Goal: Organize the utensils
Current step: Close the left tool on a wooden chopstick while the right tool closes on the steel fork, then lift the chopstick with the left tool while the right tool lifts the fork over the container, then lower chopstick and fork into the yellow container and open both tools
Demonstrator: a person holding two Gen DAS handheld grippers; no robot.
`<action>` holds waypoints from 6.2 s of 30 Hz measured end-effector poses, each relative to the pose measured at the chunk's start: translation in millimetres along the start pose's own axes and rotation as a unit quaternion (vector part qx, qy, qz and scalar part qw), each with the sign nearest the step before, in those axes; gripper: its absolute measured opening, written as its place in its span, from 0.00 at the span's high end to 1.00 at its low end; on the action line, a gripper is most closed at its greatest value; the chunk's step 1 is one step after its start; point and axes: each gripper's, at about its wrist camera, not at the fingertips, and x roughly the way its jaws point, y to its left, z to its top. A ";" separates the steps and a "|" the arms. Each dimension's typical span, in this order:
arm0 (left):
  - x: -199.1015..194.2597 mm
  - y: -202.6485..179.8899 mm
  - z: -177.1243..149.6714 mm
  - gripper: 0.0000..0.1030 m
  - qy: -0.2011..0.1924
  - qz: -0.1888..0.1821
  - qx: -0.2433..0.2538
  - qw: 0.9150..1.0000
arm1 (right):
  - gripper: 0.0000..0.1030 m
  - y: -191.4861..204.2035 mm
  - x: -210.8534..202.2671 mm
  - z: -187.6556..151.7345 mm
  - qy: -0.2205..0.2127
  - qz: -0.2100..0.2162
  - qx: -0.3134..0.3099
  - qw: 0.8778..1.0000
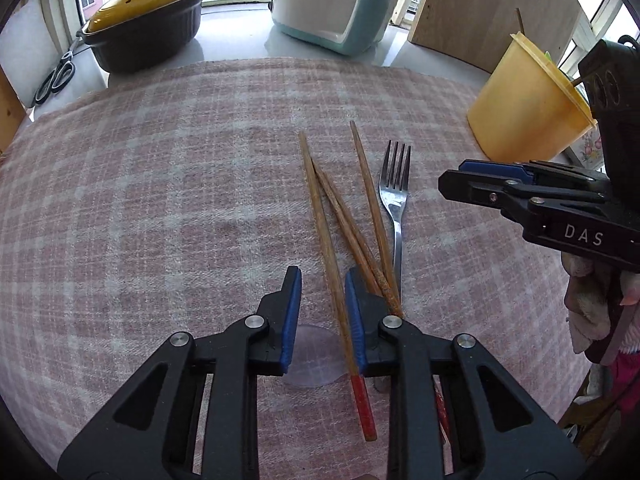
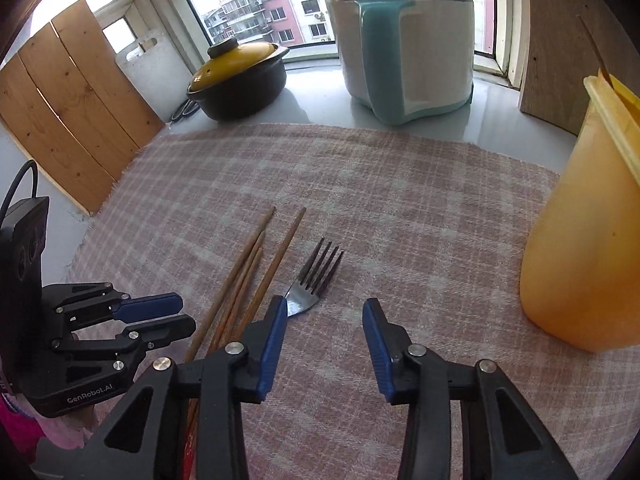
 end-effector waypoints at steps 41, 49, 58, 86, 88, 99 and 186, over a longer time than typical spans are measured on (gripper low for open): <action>21.2 3.7 9.2 0.95 0.002 0.041 0.005 0.999 | 0.91 20.2 46.7 26.4 0.002 -0.009 -0.052 0.999; 21.0 6.8 10.9 0.95 -0.001 0.034 -0.004 0.999 | 0.96 28.1 49.5 26.5 0.008 -0.017 -0.064 0.998; 2.5 20.8 5.8 0.95 -0.023 0.019 -0.037 0.999 | 0.97 34.1 20.7 26.3 -0.024 -0.021 -0.068 0.997; -89.1 -3.2 35.3 0.95 -0.157 -0.067 -0.081 0.982 | 1.00 25.0 -107.2 13.6 -0.153 -0.057 -0.056 0.985; -91.7 -11.6 40.3 0.95 -0.163 -0.072 -0.075 0.981 | 1.00 19.3 -116.0 11.5 -0.160 -0.061 -0.048 0.984; -102.0 -59.3 68.5 0.95 -0.194 -0.105 -0.043 0.975 | 1.00 -4.4 -178.1 -3.4 -0.195 -0.081 -0.031 0.977; -28.5 -185.9 206.0 0.75 -0.203 -0.239 0.077 0.946 | 0.61 -134.7 -248.1 22.7 -0.224 -0.177 0.023 0.958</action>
